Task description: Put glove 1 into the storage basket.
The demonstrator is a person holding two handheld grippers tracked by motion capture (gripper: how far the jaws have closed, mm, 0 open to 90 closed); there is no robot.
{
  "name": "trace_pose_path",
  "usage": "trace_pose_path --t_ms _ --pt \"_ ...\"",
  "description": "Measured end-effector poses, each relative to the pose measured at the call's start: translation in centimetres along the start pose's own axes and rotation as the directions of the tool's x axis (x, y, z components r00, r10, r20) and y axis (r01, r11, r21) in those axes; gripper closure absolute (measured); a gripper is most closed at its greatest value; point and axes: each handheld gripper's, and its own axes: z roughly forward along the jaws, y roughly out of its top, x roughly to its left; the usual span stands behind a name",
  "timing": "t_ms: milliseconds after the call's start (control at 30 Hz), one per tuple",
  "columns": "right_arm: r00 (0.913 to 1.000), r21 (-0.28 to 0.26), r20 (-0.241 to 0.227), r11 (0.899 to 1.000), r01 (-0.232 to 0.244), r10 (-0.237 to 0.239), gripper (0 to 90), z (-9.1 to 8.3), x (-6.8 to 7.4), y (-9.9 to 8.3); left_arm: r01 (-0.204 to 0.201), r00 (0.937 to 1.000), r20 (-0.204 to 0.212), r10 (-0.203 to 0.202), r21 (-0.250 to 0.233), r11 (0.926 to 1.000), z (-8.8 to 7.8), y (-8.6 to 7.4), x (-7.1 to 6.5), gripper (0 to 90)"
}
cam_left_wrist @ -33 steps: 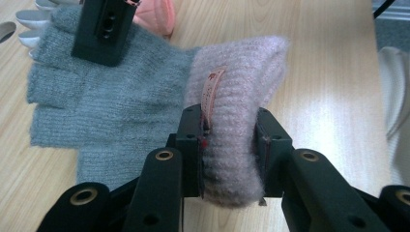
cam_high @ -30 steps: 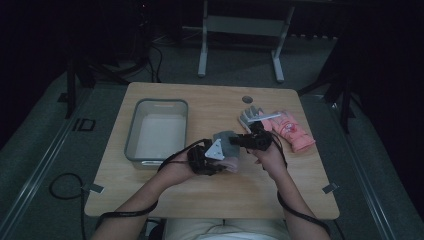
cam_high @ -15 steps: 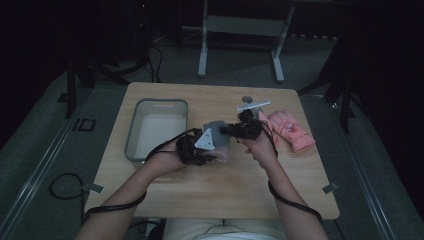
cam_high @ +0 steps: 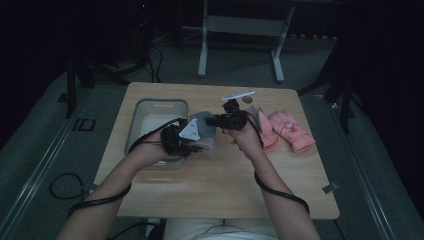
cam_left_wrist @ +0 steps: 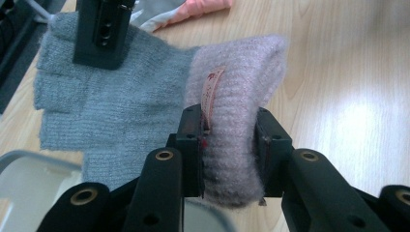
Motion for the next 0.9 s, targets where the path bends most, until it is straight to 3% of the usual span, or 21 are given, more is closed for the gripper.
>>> trace_pose_path --t_ms 433,700,900 --pt "0.9985 0.003 -0.034 0.999 0.043 -0.043 72.0 4.1 3.1 3.7 0.054 0.998 -0.035 -0.053 0.039 0.9978 -3.1 -3.5 2.0 68.6" --pt "0.9971 0.015 -0.057 0.999 0.051 -0.05 72.0 7.5 5.1 4.8 0.085 0.9958 -0.041 -0.082 0.074 0.9937 -4.1 -6.5 2.8 68.6" --pt "0.9953 0.028 -0.089 0.999 0.041 -0.039 71.9 9.9 5.6 5.1 0.066 0.9977 -0.019 -0.065 0.084 0.9943 -4.5 -8.9 3.8 68.5"
